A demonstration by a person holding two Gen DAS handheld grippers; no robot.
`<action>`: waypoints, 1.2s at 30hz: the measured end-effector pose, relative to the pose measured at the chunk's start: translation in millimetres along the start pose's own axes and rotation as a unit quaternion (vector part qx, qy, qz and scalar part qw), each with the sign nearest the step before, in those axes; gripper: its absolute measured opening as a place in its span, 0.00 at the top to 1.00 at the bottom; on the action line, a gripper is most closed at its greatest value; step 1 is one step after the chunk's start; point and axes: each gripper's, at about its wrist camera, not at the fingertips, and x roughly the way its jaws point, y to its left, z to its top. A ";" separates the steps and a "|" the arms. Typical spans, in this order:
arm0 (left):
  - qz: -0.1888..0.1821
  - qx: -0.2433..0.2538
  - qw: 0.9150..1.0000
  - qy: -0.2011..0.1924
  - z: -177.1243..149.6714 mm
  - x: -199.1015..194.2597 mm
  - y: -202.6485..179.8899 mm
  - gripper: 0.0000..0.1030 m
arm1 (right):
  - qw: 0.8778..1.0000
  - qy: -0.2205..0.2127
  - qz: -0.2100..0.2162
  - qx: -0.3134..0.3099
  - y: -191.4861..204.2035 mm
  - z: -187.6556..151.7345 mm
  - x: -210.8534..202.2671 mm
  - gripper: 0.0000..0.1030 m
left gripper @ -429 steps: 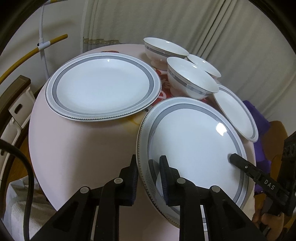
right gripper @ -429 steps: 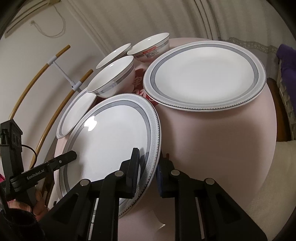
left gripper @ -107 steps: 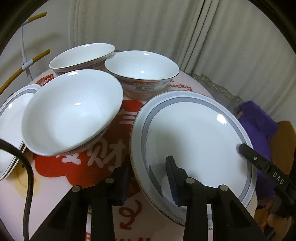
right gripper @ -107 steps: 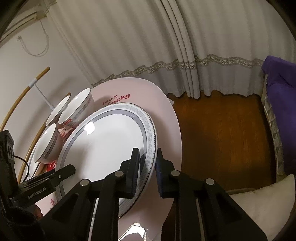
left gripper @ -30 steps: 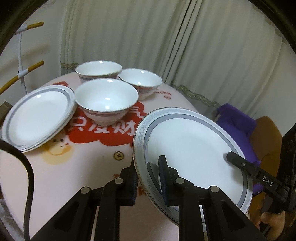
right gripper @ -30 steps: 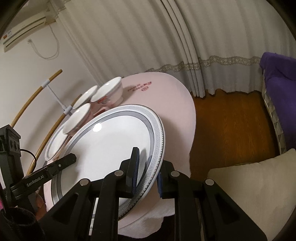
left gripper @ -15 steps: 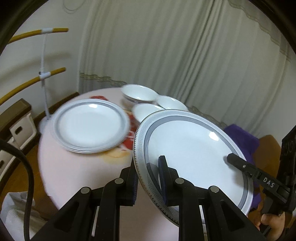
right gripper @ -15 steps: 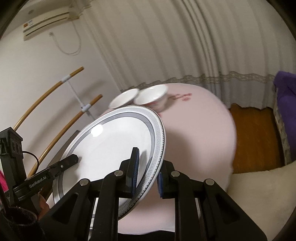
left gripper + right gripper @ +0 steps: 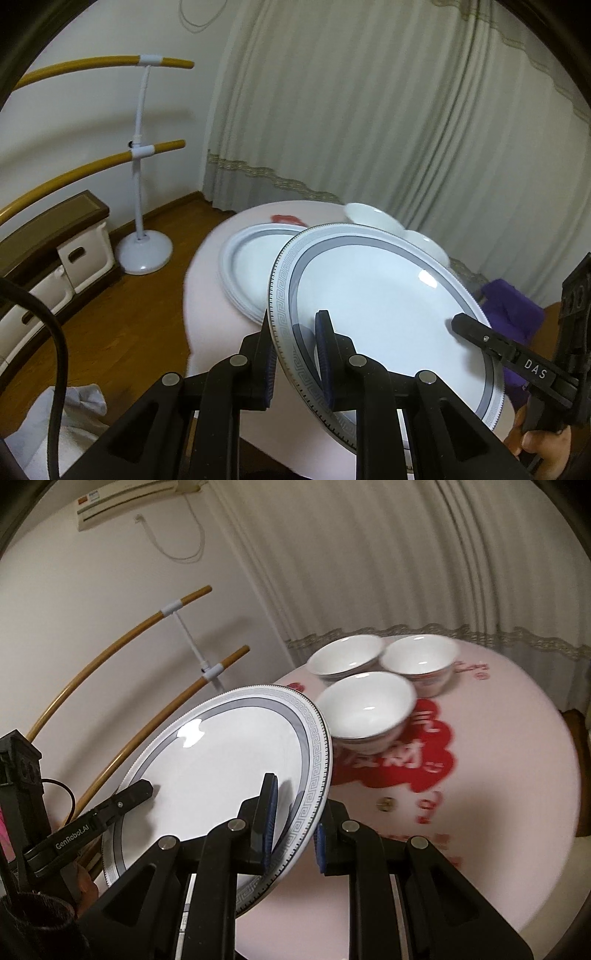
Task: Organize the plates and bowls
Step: 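Carry the plate with both grippers over the stack of grey-rimmed plates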
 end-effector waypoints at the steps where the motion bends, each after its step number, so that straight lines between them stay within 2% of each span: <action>1: 0.003 -0.002 1.000 0.002 0.0 1.0 5.5 0.85 | 1.000 0.003 0.001 -0.001 5.6 -0.5 7.1 0.83; 10: 0.019 -0.019 0.999 0.019 18.5 33.1 31.5 0.85 | 0.999 0.033 0.013 -0.004 21.6 3.1 63.1 0.83; 16: 0.022 -0.021 0.999 0.029 36.1 73.6 23.5 0.85 | 0.999 0.042 0.008 -0.003 22.5 10.1 90.4 0.83; 26: 0.018 -0.026 0.999 0.044 60.5 137.2 36.8 0.85 | 0.999 0.049 -0.005 0.002 16.3 14.2 105.4 0.83; 36: 0.014 -0.026 0.998 0.058 64.5 167.3 36.9 0.85 | 0.998 0.053 -0.016 0.011 9.5 17.5 111.7 0.83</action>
